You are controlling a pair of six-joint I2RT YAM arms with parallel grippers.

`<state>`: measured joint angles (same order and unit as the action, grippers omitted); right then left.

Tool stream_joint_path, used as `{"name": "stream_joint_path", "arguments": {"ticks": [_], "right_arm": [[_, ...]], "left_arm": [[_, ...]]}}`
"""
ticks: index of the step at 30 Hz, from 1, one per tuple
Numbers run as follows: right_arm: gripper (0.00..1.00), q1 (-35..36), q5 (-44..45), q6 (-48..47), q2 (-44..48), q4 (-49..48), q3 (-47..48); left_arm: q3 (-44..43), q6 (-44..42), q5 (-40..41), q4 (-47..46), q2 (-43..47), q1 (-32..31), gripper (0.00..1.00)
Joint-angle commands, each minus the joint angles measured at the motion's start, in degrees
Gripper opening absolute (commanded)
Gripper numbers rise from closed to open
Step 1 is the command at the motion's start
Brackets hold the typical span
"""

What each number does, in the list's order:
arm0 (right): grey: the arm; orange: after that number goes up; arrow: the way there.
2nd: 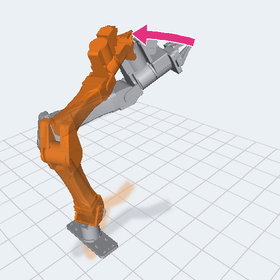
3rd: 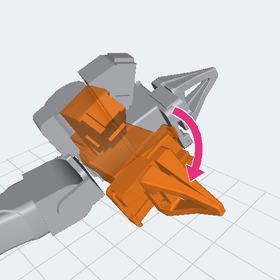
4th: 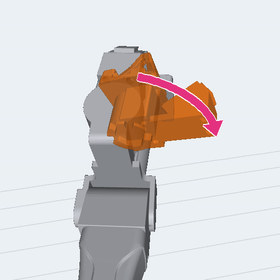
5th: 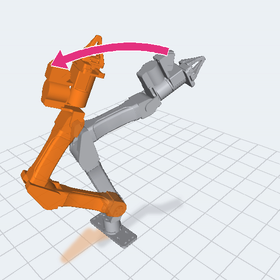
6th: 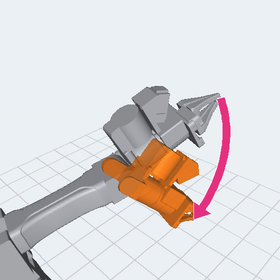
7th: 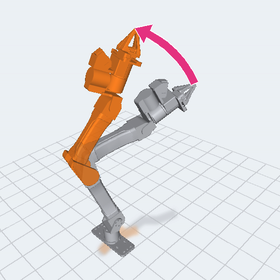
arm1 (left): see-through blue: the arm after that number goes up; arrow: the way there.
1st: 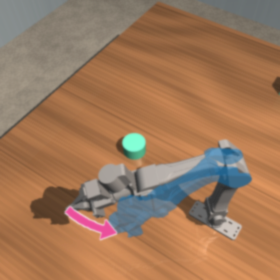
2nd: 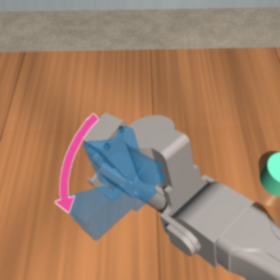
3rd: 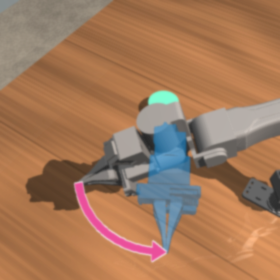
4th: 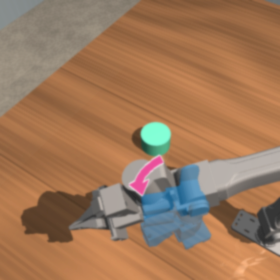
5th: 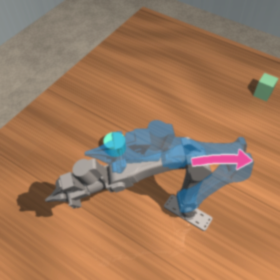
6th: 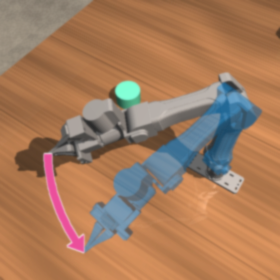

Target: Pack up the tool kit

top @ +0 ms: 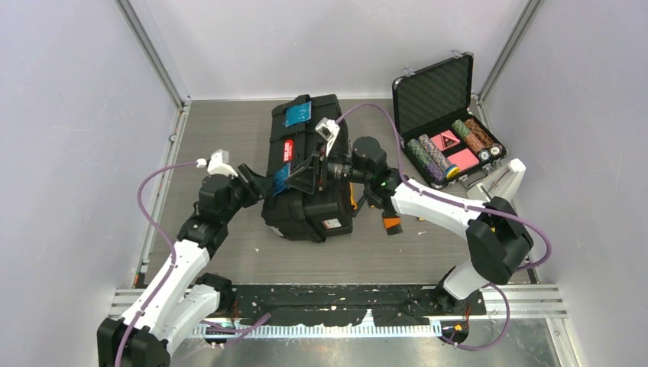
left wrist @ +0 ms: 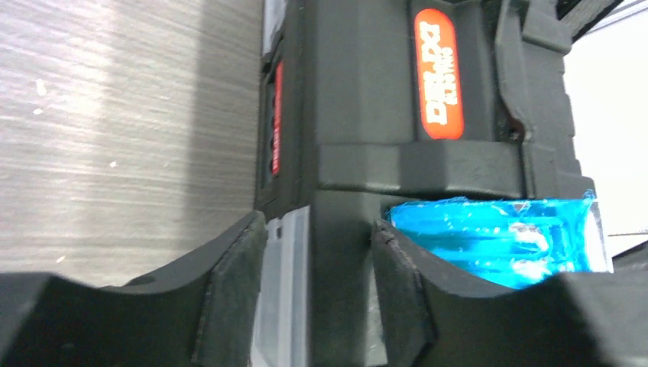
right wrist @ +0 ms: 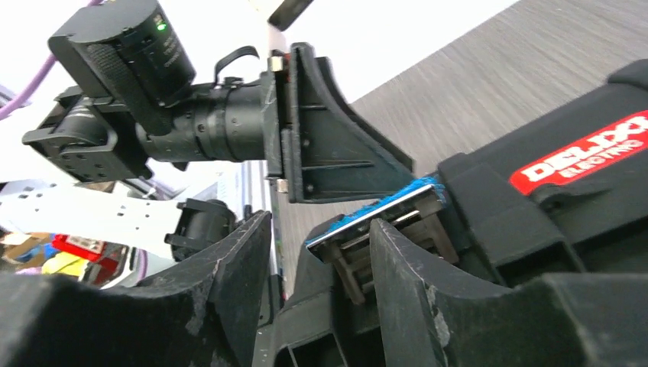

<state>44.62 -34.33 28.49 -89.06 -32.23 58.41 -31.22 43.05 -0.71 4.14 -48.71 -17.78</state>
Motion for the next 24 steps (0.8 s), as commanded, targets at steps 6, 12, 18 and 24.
{"name": "stream_joint_path", "arguments": {"ticks": [6, 12, 18, 24], "right_arm": [[0.62, -6.6, 10.5, -11.8, 6.9, 29.0, 14.5], [0.63, -13.4, 11.4, -12.0, 2.1, 36.2, 21.6], [0.62, -15.5, 11.5, -12.4, -4.4, 37.3, 28.4], [0.62, -16.0, 10.5, -12.3, -11.8, 36.5, 35.8]], "left_arm": [[-6.7, -8.2, -4.6, 21.2, 1.0, 7.5, 0.77], [-21.9, -10.5, -7.2, 20.1, -10.2, 7.8, 0.88], [-36.0, -11.1, -8.5, 19.3, -23.2, 7.8, 0.88], [-45.1, -11.4, -10.0, 20.5, -34.9, 7.7, 0.79]]}}
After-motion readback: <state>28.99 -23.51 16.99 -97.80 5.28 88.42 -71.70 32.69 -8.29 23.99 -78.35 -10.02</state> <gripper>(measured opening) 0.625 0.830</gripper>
